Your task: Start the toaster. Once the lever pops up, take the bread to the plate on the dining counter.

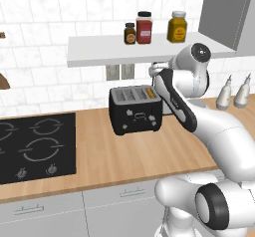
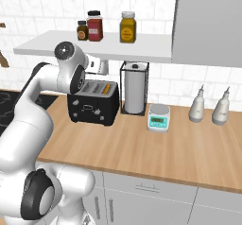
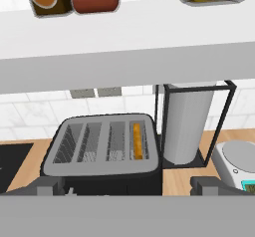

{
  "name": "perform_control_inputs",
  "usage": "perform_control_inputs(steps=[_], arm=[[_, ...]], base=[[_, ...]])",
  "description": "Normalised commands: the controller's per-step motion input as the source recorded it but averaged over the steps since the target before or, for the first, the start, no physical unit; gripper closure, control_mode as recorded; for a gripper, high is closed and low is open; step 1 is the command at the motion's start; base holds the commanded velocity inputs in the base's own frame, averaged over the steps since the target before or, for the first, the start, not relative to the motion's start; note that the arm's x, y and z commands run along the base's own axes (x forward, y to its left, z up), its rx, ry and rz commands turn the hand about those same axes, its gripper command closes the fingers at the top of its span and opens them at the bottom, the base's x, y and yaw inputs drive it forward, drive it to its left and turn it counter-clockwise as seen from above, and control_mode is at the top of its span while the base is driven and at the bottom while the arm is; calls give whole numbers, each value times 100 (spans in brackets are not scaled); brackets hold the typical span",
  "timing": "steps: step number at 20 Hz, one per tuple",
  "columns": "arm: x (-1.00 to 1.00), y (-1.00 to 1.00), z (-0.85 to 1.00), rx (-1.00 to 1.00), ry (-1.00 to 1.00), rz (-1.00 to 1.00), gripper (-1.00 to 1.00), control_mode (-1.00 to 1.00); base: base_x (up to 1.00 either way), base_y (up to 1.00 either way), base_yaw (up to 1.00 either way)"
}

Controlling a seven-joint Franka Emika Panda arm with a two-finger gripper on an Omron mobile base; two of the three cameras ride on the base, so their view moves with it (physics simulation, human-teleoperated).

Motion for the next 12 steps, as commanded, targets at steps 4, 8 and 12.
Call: perform_control_inputs(steps=[4,8,12], arm=[[0,0,0,0,0,0,-100,-100],[0,0,0,0,0,0,-100,-100],[0,0,0,0,0,0,-100,-100]], base=[[0,0,0],[0,0,0],[0,0,0]])
